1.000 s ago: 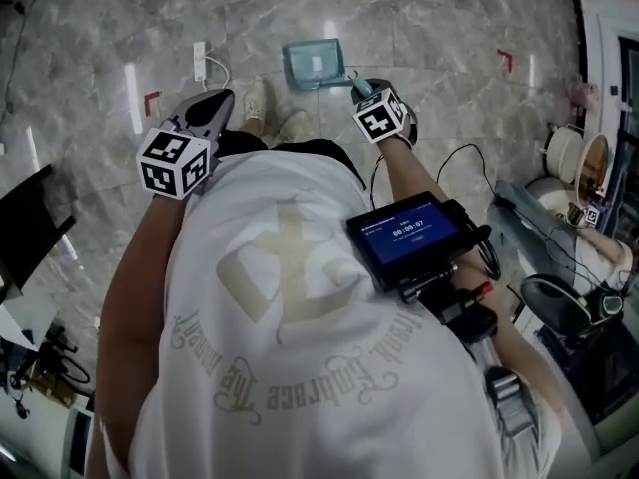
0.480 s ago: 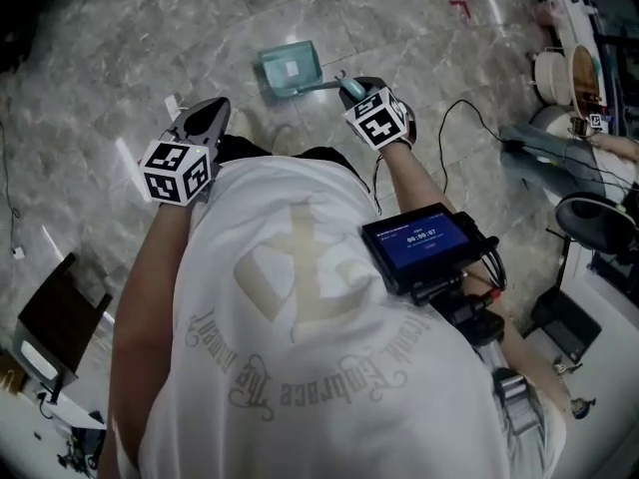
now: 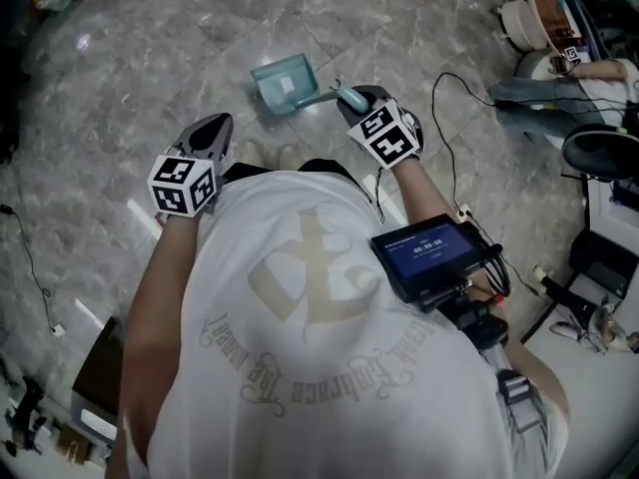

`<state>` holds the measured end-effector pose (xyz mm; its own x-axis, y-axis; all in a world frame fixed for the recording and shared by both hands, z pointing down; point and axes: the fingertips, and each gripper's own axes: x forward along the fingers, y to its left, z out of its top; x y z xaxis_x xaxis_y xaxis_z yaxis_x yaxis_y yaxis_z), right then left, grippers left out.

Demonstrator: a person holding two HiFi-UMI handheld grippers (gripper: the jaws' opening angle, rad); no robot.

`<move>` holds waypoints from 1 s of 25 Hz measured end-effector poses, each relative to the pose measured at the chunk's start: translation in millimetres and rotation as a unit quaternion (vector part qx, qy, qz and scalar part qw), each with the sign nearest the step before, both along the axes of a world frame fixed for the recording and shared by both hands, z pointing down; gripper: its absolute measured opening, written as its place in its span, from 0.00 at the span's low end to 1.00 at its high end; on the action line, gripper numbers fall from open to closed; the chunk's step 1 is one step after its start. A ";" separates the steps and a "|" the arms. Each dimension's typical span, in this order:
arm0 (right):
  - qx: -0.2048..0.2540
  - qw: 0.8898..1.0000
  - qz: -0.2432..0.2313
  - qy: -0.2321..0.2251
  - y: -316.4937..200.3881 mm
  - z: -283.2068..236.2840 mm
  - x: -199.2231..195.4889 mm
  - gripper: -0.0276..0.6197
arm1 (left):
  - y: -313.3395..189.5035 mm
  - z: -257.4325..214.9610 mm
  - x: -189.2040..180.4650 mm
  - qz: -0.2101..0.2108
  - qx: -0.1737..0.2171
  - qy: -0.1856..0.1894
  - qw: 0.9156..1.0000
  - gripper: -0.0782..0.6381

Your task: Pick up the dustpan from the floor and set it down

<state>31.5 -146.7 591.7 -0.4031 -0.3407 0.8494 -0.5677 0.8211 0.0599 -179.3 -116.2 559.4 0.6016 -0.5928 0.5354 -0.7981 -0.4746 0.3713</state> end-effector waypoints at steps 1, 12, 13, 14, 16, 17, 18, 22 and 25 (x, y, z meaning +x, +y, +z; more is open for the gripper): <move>0.004 1.000 0.006 -0.002 -2.1 -5.3 3.5 0.14 | -6.4 0.1 2.8 0.008 0.001 0.002 1.000 0.13; 0.056 0.995 0.081 -0.022 53.9 -67.8 -35.6 0.14 | 15.2 -1.4 -44.4 0.085 0.012 0.018 0.996 0.13; 0.057 0.994 0.089 -0.025 55.0 -69.2 -32.4 0.14 | 14.1 -1.1 -39.8 0.094 0.015 0.017 0.995 0.13; 0.059 0.993 0.099 -0.026 55.0 -70.5 -27.0 0.14 | 11.9 -1.2 -32.6 0.105 0.018 0.016 0.994 0.13; 0.061 0.991 0.116 -0.027 54.0 -73.1 -18.5 0.14 | 6.8 -2.3 -19.7 0.128 0.024 0.018 0.991 0.13; 0.062 0.990 0.121 -0.026 53.2 -74.2 -17.5 0.14 | 4.3 -2.8 -16.6 0.134 0.025 0.021 0.990 0.13; 0.063 0.990 0.123 -0.025 52.2 -75.3 -17.9 0.14 | 1.7 -3.0 -15.3 0.137 0.025 0.025 0.990 0.12; 0.065 0.988 0.137 -0.019 50.1 -78.0 -15.9 0.14 | -8.6 2.2 -10.6 0.146 0.015 0.035 0.989 0.13; 0.064 0.985 0.159 -0.013 51.8 -79.5 -7.1 0.14 | -13.4 4.7 -2.0 0.166 0.009 0.037 0.985 0.13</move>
